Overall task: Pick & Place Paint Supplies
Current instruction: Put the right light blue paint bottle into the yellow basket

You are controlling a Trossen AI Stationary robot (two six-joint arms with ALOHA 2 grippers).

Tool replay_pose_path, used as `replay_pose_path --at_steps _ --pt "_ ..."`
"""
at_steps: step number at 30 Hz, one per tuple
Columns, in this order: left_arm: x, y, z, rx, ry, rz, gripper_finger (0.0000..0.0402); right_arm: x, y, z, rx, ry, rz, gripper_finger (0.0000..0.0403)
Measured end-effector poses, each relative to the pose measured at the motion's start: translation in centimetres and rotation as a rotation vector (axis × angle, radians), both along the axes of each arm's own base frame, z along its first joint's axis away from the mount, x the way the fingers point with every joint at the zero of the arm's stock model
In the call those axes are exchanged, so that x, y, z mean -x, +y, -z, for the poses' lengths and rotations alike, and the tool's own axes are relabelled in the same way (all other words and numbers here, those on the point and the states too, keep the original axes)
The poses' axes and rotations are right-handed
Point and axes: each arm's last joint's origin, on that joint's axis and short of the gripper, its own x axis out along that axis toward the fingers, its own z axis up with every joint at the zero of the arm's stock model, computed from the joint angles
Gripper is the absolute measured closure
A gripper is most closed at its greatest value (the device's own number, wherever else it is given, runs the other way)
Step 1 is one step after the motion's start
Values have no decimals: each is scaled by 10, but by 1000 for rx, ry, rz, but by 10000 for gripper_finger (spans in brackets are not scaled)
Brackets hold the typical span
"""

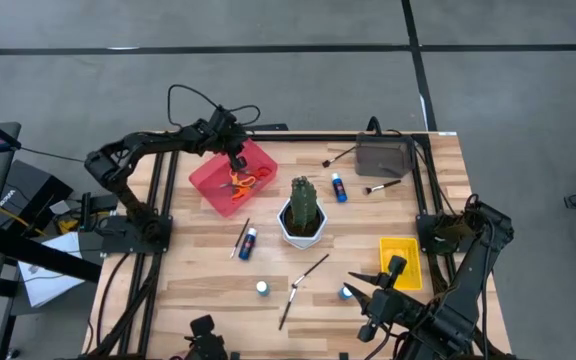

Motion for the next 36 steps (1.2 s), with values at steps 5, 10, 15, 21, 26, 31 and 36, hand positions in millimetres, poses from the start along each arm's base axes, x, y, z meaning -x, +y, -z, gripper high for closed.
replay_pose_path --at_steps 5,10,15,21,26,31,36 --pt "-2 5 7 -41 27 -44 401 0 0 0 0 0 0 294" --pt "-2 7 10 -50 43 -75 401 0 0 0 1 1 0 294" --pt "-2 7 10 -63 51 -93 401 0 0 0 1 0 0 294" --pt "0 9 9 -85 68 -122 401 0 0 0 1 0 0 294" --pt "0 9 9 -95 77 -132 401 0 0 0 1 1 0 294" --pt "-3 8 8 -73 34 -93 399 0 0 0 1 0 0 294" --pt "-8 1 3 -31 -29 -17 400 0 0 0 1 0 0 294"
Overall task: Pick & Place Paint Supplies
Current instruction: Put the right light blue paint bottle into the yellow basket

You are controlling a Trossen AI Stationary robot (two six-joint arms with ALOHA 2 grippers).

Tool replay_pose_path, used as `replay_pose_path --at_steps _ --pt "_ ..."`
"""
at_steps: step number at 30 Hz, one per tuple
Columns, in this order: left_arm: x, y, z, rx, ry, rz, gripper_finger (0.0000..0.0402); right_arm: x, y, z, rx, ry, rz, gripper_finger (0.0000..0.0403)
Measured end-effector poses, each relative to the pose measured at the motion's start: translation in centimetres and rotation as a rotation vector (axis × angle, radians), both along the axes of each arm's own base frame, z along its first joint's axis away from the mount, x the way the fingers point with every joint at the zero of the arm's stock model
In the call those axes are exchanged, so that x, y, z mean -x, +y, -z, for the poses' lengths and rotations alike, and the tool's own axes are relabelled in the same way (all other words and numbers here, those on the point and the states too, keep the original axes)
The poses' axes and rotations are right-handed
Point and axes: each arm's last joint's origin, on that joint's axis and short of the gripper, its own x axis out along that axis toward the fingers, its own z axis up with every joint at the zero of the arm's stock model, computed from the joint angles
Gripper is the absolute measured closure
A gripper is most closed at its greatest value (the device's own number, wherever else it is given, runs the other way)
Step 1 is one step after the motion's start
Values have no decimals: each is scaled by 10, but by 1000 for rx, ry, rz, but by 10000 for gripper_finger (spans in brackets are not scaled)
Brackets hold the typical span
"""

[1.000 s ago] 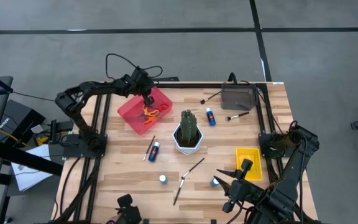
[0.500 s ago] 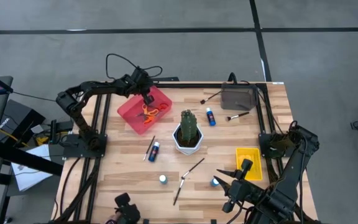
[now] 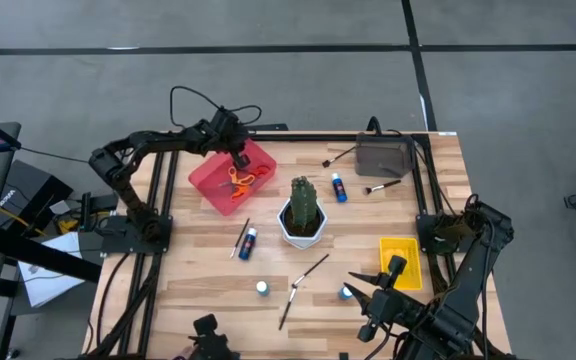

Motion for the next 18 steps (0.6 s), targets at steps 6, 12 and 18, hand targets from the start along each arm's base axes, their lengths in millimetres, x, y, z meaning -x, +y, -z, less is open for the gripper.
replay_pose_path --at_steps 6,12,18 --pt "-5 -22 -27 -25 -30 65 397 0 0 0 0 -1 0 294" --pt "-6 -57 -73 -105 -121 154 394 0 0 0 -8 -5 4 294" --pt "-2 -91 -106 -153 -204 234 395 1 1 0 -13 -7 1 294"
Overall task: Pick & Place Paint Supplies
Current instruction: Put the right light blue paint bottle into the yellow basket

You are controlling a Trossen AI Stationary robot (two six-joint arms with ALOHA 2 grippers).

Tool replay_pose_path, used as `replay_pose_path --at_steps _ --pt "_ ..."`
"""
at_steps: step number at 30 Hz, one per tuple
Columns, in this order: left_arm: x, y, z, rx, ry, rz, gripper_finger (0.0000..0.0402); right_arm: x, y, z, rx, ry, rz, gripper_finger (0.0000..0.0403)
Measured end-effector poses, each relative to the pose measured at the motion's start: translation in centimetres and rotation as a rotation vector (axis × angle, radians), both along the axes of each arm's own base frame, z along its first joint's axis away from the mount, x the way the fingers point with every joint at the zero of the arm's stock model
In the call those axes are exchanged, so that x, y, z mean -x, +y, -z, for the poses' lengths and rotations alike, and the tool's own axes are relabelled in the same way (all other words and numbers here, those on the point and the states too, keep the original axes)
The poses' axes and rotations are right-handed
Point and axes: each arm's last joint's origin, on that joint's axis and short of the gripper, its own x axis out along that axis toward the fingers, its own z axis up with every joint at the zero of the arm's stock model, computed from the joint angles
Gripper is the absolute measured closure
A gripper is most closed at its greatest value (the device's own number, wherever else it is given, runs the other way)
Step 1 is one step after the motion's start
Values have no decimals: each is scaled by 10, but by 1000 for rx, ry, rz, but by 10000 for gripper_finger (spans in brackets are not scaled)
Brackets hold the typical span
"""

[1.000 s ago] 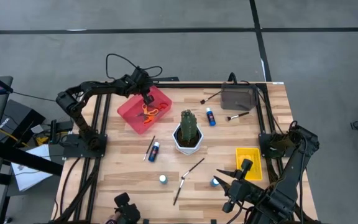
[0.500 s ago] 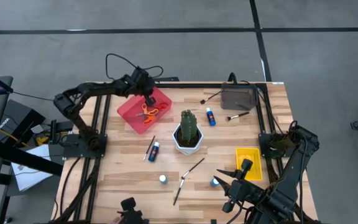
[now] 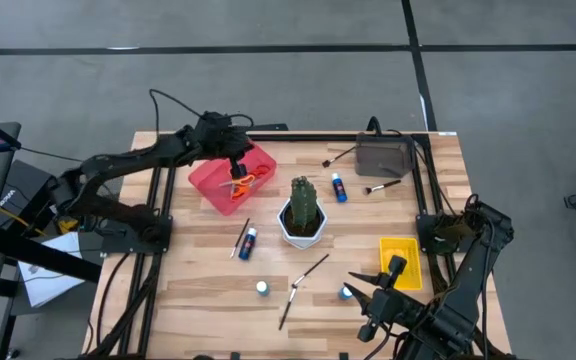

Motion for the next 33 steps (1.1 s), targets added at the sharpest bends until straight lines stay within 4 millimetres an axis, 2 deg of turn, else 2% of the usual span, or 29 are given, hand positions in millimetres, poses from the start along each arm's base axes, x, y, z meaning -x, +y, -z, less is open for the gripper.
replay_pose_path --at_steps 4,7,10,14,17,20,24,26,30,33 --pt "7 -21 -7 114 -16 53 395 1 0 0 9 7 -5 294" --pt "10 -37 -2 252 -54 147 395 2 -1 0 35 25 -8 294" --pt "15 -56 17 332 -75 268 395 4 -4 0 69 49 -8 294" --pt "24 -80 47 354 -104 341 395 5 -5 1 105 74 -16 294" --pt "30 -100 55 397 -197 371 395 5 -5 4 155 106 -34 294" --pt "37 -125 43 372 -282 508 395 3 -7 6 210 123 -46 294" --pt "53 -159 13 318 -453 712 395 2 -8 5 262 117 -53 294" --pt "63 -175 4 288 -499 810 395 2 -8 5 272 118 -54 294" --pt "81 -202 -1 204 -501 947 395 4 -6 4 266 95 -55 294" --pt "86 -216 -1 102 -496 914 395 7 -5 2 239 55 -49 294"
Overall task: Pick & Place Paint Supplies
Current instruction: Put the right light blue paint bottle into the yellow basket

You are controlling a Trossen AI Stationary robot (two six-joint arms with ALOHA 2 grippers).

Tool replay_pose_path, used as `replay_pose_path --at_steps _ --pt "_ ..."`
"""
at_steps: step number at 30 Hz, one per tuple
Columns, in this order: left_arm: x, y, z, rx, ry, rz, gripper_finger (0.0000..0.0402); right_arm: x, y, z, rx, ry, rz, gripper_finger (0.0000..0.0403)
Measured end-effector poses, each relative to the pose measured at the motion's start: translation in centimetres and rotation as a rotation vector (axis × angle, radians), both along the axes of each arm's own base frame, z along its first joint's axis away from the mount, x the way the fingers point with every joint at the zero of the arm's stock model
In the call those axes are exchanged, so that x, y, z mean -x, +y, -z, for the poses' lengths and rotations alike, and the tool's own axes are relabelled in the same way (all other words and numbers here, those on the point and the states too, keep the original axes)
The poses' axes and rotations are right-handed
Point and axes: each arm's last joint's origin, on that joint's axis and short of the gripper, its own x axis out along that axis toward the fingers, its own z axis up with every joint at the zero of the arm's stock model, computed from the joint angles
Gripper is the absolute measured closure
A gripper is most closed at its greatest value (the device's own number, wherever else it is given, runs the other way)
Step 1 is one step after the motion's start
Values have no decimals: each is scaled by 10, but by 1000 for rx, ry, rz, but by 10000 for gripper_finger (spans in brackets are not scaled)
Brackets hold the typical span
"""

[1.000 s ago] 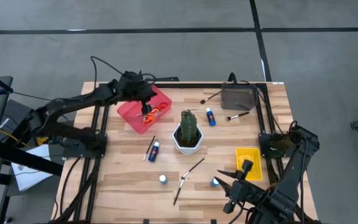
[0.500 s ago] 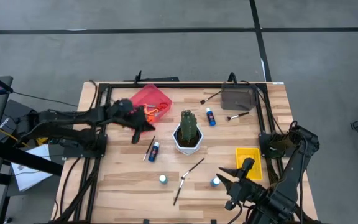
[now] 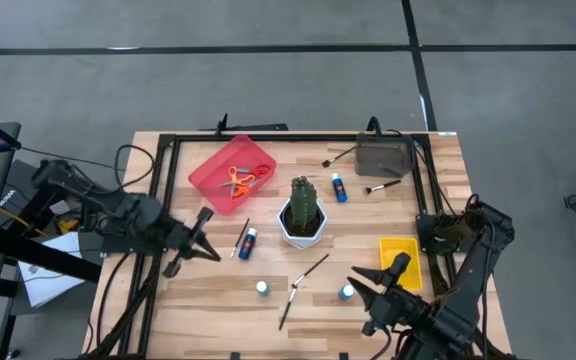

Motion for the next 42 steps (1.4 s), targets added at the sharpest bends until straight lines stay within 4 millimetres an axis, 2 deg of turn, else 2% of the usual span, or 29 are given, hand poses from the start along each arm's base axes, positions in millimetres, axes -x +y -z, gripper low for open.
replay_pose_path --at_steps 7,11,14,19,22,25,30,35,38,42 --pt "5 -11 -6 -165 -122 -235 395 0 -1 -1 -37 -26 14 294" --pt "6 -11 -16 -171 -222 -275 395 -3 -11 4 -39 -13 47 294" --pt "6 -11 -19 -182 -256 -277 395 1 -31 5 -116 -22 101 294" --pt "6 -11 -20 -247 -275 -300 395 21 -71 14 -262 -84 208 294" --pt "6 -8 -22 -241 -284 -378 395 31 -89 23 -369 -103 263 291" --pt "7 -5 -24 -259 -286 -476 395 32 -100 36 -458 -80 287 278" --pt "7 -2 -25 -283 -271 -586 395 13 -101 41 -592 94 184 228" --pt "8 0 -25 -338 -262 -645 395 -13 -100 22 -773 266 -56 175" --pt "8 0 -25 -363 -263 -645 395 -28 -100 23 -774 339 -150 161" --pt "7 1 -25 -370 -261 -654 395 -40 -99 34 -784 426 -168 160"
